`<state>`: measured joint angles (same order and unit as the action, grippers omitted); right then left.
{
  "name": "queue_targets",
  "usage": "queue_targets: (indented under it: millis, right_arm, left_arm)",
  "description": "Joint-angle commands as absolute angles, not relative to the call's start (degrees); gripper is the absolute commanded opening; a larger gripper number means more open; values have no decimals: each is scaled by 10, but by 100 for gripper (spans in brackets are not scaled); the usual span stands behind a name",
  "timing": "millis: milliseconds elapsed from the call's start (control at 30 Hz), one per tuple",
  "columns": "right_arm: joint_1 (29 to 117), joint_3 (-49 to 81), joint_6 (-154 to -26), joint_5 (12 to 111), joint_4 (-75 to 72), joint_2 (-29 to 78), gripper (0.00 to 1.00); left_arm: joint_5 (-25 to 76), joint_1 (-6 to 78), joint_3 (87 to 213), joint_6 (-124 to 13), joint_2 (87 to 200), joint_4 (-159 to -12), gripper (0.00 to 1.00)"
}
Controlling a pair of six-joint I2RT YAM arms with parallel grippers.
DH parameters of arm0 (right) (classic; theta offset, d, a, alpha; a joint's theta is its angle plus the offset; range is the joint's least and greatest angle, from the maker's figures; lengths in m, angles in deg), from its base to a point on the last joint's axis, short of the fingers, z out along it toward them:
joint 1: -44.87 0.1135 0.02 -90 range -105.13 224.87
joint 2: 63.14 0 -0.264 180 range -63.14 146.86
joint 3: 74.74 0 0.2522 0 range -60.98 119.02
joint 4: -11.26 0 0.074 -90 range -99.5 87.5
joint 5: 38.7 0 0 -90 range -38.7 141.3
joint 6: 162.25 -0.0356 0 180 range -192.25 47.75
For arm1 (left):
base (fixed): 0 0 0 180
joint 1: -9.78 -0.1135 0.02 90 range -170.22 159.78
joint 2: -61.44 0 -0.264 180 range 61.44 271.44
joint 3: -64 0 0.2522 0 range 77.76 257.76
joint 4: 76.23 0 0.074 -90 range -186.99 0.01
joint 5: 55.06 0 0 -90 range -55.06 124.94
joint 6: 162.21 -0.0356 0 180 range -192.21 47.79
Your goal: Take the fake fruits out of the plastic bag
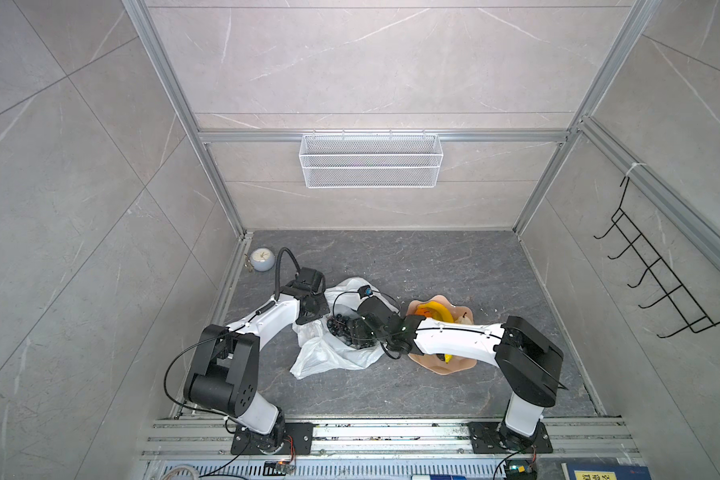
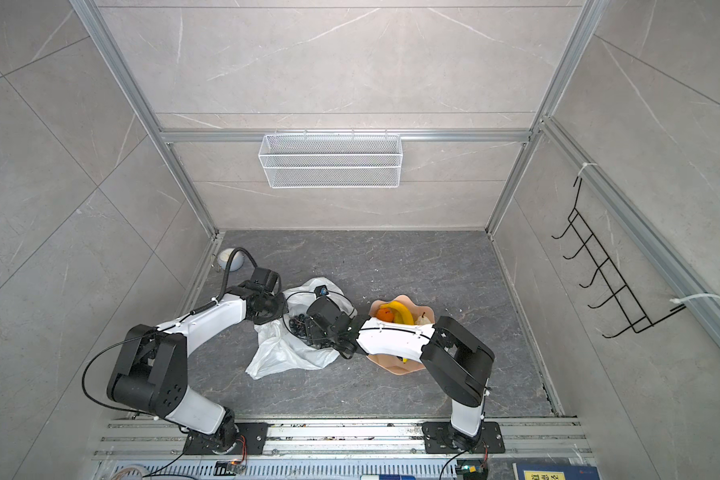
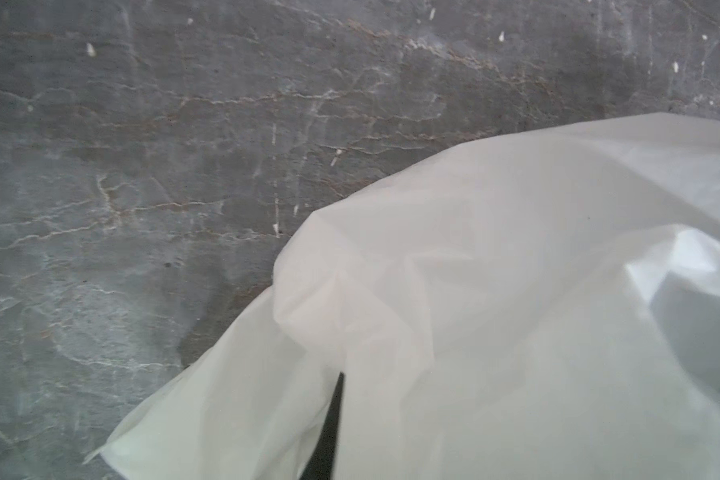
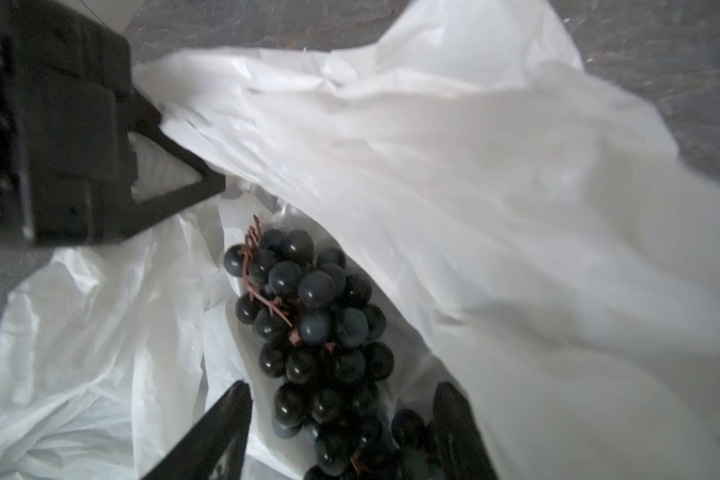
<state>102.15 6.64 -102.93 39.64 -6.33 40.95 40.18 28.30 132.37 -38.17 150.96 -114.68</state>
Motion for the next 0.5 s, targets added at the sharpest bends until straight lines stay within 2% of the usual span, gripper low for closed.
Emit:
queue_targets:
  millis: [0, 233, 467]
  right_arm:
    - [1010, 120, -1047, 368, -117, 435, 71]
    - [1002, 164, -1056, 418, -127, 482, 67]
    - [969, 193, -1086, 361, -190, 508, 69]
  left_arm:
    - [385, 291, 1344, -393, 1521, -1155, 0]
    - [382, 299, 1361, -383, 1528, -1166, 0]
    - [385, 307, 1359, -379, 1525, -1169, 0]
